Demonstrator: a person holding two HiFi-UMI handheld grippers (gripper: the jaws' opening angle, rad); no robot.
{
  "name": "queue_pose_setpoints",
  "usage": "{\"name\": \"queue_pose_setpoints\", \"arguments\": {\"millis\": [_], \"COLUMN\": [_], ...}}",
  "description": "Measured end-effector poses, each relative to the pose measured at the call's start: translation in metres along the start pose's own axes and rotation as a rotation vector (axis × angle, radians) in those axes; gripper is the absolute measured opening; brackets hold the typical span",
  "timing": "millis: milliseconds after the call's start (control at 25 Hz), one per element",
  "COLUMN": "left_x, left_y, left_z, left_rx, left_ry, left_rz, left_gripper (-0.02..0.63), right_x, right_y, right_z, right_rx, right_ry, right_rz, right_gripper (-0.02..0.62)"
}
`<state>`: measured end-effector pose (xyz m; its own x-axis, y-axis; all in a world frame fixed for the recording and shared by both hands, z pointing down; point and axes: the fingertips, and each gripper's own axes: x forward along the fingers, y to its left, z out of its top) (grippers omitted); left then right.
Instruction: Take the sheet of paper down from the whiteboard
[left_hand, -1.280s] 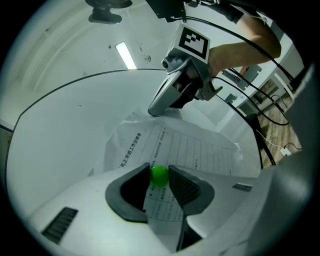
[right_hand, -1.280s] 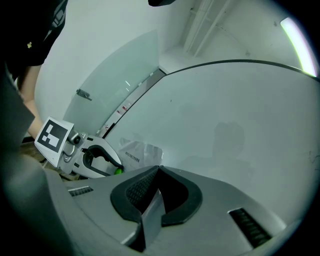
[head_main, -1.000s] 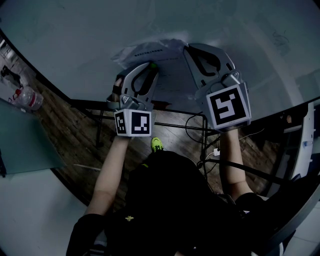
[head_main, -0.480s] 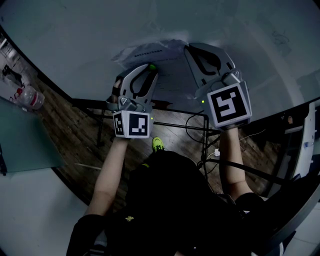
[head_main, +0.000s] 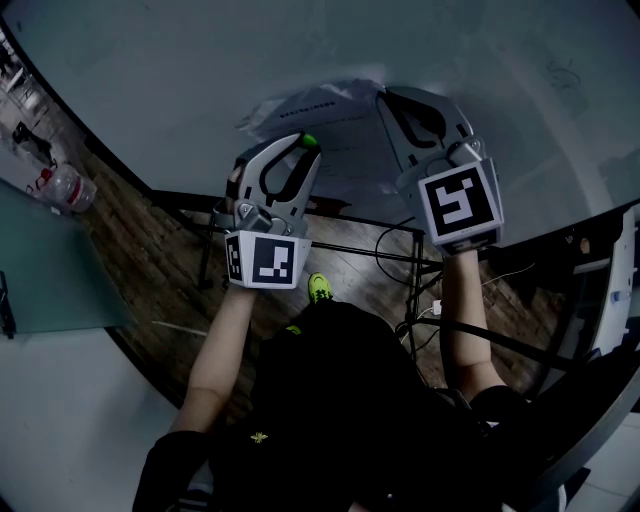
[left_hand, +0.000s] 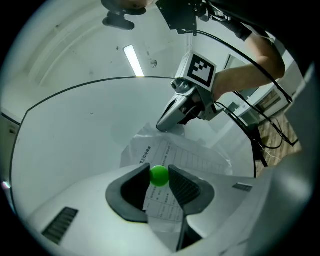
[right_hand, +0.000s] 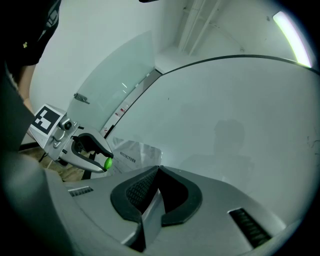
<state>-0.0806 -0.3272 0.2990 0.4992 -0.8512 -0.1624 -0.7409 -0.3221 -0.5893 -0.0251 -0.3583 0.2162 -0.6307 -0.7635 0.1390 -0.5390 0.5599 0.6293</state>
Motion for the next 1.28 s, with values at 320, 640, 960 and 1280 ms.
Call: {"name": "queue_pose_setpoints", "arguments": {"millis": [320,640,960,1280], "left_x": [-0.009,-0.019,-0.027,-0.047], "left_y": [0.0,-0.003,-0.007,-0.023], "left_z": [0.001,-0.001,0.005,0.015], "left_rx": [-0.056,-0.09,-0.102,-0.112], "left_ry": [0.01,0.026,0.022,0.019], "left_rz": [-0.025,-0.052,-0.07,-0.112], "left_gripper": [0.12,0.121,0.121,0.12], "right_x": [-0.004,-0.014,-0.03,-0.059], "right_y": [-0.004,0.004,0.013,0.027], "right_z": [-0.008,-0.014,-0.007,-0.005], "right_rx": [0.017,0.058,0.121,0.109], "right_ry": [0.019,0.014,0.009,0.03], "right_rz": [-0.015,-0.005,-0.004,-0.035], "right_gripper": [0.021,0.023,0.023,0.021]}}
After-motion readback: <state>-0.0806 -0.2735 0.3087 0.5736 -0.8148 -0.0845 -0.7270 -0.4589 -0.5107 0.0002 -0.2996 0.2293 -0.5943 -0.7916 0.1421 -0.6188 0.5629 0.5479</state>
